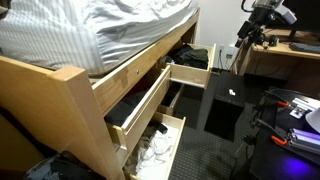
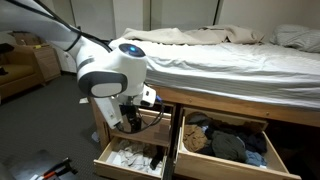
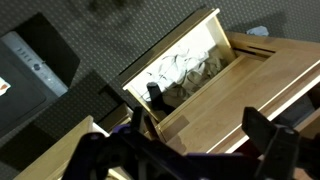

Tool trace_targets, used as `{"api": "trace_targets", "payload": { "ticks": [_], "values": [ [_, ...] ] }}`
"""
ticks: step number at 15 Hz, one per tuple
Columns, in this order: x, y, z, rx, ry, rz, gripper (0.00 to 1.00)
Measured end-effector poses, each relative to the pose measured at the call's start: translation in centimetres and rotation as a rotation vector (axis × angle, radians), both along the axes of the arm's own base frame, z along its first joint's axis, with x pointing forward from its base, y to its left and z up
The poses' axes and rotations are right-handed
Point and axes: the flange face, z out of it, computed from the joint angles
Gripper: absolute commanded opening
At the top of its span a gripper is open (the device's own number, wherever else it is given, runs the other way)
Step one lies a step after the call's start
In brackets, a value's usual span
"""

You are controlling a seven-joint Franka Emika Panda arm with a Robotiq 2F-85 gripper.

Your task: Open the top left bedroom drawer fully

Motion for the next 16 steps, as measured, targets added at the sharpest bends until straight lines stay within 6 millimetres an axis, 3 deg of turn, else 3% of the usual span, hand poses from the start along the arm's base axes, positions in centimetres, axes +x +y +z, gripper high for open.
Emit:
{"api": "trace_targets", "payload": {
  "ticks": [2, 4, 9, 13, 15, 16],
  "values": [
    [0.8, 1.5, -3.1, 0.109, 0.022, -0.066, 1.0],
    [1.8, 4.1, -4.4, 0.169, 0.047, -0.082, 1.0],
    [1.5, 2.7, -4.1, 0.134, 0.047, -0.129, 1.0],
    [2.0, 0.8, -3.4, 0.202, -0.012, -0.355, 1.0],
    [3.6, 1.5, -3.0, 0.301, -0.045, -0.445, 1.0],
    [4.9, 2.8, -2.6, 0.359, -0.059, -0.464, 1.0]
  ]
}}
